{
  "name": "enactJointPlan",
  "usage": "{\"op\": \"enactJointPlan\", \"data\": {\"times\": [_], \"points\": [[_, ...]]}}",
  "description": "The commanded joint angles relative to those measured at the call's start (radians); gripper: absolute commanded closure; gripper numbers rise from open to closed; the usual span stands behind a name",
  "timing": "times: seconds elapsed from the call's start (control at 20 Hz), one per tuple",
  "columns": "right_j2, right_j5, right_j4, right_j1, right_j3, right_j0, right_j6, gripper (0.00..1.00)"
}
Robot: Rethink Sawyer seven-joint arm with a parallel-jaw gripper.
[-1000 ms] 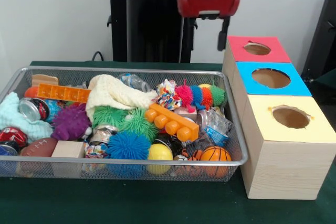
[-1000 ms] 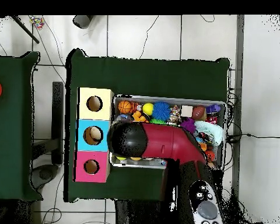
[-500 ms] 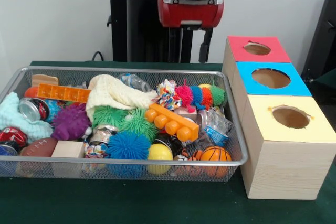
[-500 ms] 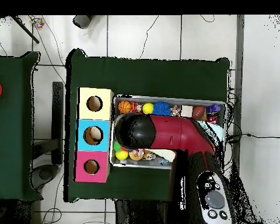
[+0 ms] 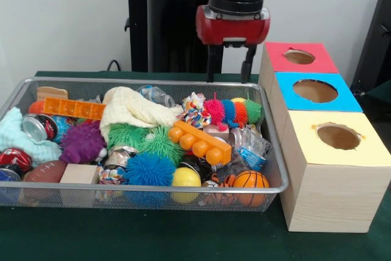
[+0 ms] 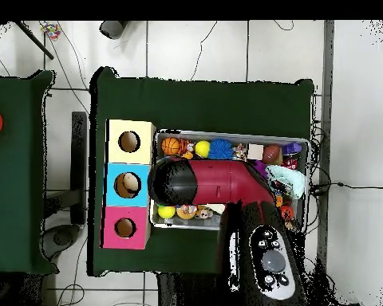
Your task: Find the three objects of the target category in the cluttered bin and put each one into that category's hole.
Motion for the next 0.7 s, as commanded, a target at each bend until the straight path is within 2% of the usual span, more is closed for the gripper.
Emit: {"op": "enactJointPlan", "data": {"times": [0.05, 0.3, 0.55, 0.7], "points": [[0.026, -0.09, -0.048, 0.043, 0.069, 0.021, 0.094, 0.0], [0.008, -0.127, -0.065, 0.055, 0.071, 0.035, 0.108, 0.0], [0.047, -0.133, -0.031, 0.071, 0.092, 0.011, 0.093, 0.0], [0.049, -0.159, -0.041, 0.093, 0.089, 0.001, 0.085, 0.0]]}}
